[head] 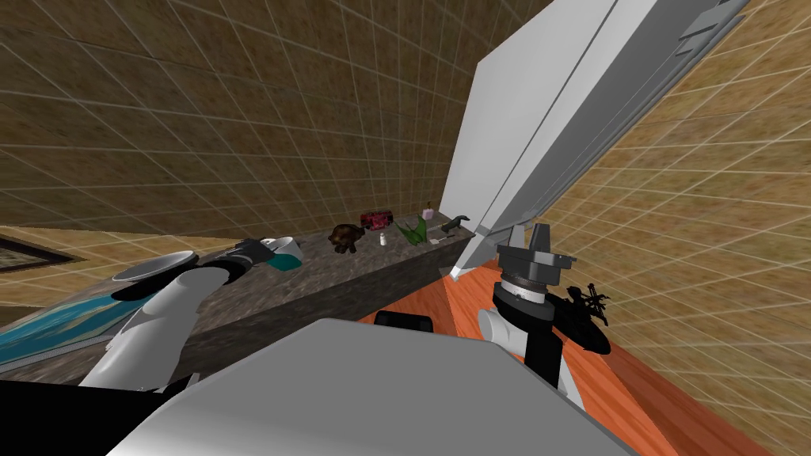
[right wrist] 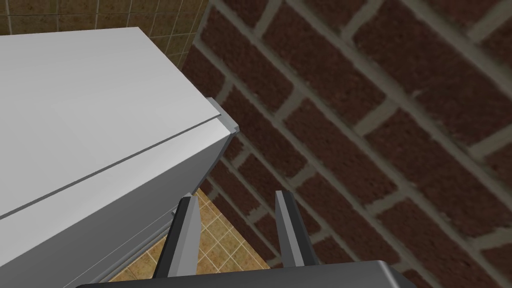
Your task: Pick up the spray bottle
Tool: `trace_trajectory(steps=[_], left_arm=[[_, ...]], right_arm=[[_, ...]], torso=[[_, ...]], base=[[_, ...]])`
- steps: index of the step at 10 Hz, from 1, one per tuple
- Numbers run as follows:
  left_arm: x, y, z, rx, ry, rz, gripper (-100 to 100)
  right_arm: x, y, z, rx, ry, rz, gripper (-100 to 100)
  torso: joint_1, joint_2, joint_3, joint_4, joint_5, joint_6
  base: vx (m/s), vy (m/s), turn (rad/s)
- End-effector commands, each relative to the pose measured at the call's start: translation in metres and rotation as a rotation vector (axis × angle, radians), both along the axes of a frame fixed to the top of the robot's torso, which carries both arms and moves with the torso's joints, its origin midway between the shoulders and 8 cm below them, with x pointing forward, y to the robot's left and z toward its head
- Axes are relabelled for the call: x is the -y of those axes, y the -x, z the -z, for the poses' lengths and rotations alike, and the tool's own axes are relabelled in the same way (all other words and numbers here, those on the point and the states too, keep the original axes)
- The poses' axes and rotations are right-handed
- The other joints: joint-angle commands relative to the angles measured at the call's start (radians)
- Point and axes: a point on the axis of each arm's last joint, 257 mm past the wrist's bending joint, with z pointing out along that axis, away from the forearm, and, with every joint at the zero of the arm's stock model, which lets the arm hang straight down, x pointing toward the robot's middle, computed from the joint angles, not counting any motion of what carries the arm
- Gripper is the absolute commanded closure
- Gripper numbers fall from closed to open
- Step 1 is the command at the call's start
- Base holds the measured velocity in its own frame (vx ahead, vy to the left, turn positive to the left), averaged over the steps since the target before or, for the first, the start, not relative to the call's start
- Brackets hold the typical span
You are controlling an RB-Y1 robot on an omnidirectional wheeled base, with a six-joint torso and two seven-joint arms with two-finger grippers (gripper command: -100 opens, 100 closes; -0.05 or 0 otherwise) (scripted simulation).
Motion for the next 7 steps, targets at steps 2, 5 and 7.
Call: trace_trajectory(steps=[2,5,7], left_arm=[[-0.002,0.002,0.001,-0.01,0.003,-0.015,100],[0.018,-0.008,0.006,-0.026,0.006,0.003,100],[0.041,-0.018,0.009,-0.033,0.003,0.033,100]], right_arm=[[0.0,0.0,0.0,0.0,0.0,0.0,0],[0.0,0.0,0.0,0.0,0.0,0.0,0],[0.0,0.0,0.0,0.0,0.0,0.0,0]], torso=[[-0.001,-0.001,0.0,0.0,0.0,-0.001],[0.002,0.0,-0.001,-0.001,0.003,-0.001],[0.004,-0.001,-0.002,-0.002,0.005,0.0]], base=[[-0.003,-0.001,-0.008],[-0.011,0.041,0.033],[-0.01,0.063,0.043]])
